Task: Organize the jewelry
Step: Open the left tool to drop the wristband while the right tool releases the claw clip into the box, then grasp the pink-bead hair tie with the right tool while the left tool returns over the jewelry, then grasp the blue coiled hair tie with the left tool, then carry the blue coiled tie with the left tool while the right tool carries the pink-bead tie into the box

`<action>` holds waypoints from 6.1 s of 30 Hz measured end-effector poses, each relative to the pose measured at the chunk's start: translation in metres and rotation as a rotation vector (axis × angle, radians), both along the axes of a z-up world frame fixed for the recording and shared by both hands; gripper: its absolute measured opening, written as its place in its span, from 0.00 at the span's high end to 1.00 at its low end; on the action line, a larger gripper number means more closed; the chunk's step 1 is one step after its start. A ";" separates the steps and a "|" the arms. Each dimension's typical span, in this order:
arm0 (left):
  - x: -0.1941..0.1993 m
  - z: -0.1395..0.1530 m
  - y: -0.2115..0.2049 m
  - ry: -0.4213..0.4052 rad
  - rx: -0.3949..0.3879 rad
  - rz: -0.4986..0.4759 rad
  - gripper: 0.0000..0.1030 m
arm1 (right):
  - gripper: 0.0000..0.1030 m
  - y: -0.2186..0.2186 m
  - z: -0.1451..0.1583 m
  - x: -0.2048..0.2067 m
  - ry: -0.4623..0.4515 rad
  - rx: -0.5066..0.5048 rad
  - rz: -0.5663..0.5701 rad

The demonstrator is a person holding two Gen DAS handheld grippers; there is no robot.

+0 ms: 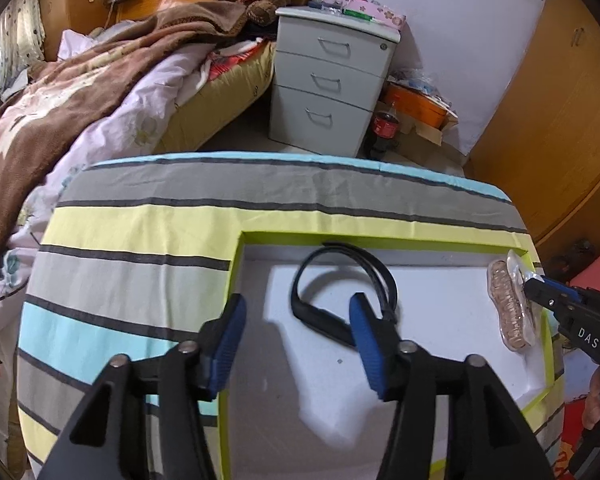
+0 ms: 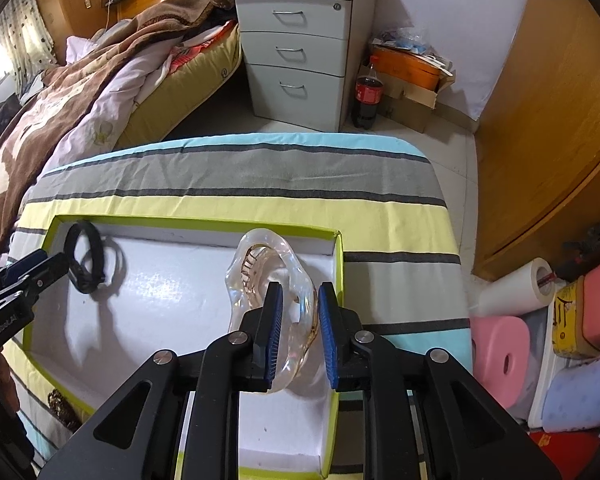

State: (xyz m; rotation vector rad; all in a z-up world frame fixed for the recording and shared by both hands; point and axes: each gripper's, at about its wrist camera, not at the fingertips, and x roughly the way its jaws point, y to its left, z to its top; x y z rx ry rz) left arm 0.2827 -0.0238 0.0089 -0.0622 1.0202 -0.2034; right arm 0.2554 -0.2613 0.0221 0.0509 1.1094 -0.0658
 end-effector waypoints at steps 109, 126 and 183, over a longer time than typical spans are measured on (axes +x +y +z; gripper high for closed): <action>-0.228 -0.013 -0.001 -0.203 0.029 -0.286 0.30 | 0.83 0.064 -0.038 -0.237 -0.234 0.235 0.233; -0.222 -0.021 -0.020 -0.201 0.112 -0.327 0.66 | 0.83 0.057 -0.042 -0.239 -0.229 0.264 0.232; -0.185 0.066 0.016 -0.333 0.016 -0.219 0.90 | 0.83 0.060 0.047 -0.176 -0.376 0.176 0.252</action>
